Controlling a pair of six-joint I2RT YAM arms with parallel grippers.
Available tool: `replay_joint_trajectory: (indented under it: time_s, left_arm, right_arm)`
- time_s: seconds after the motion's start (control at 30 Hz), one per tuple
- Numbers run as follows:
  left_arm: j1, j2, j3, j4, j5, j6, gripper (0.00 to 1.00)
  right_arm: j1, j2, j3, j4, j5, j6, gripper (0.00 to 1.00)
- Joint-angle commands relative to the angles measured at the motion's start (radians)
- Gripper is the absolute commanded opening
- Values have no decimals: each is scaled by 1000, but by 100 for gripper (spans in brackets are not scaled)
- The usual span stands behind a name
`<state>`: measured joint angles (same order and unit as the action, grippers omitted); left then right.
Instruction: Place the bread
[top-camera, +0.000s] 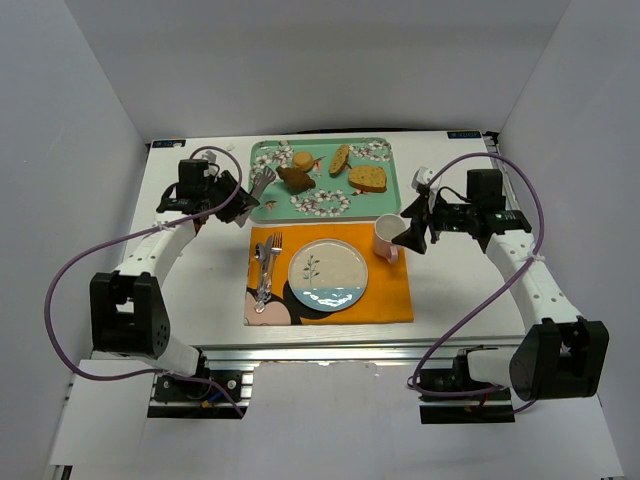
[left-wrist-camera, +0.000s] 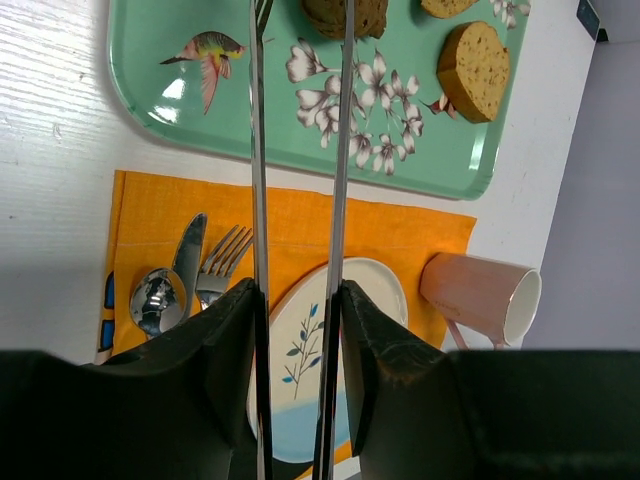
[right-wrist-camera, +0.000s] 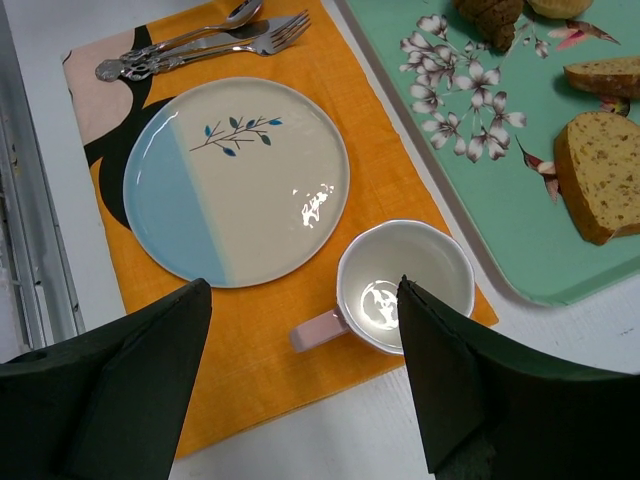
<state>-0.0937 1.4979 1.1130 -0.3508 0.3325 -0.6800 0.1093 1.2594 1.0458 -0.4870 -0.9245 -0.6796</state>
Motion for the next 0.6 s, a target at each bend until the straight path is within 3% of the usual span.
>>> replay_joint_trajectory:
  time_s: [0.0, 0.57]
  left_arm:
    - [-3, -16, 42, 25, -15, -24, 47]
    - [-18, 87, 25, 185, 56, -101, 51]
  right_arm:
    - [0, -32, -12, 36, -27, 8, 80]
    - [-5, -26, -27, 37, -30, 2, 80]
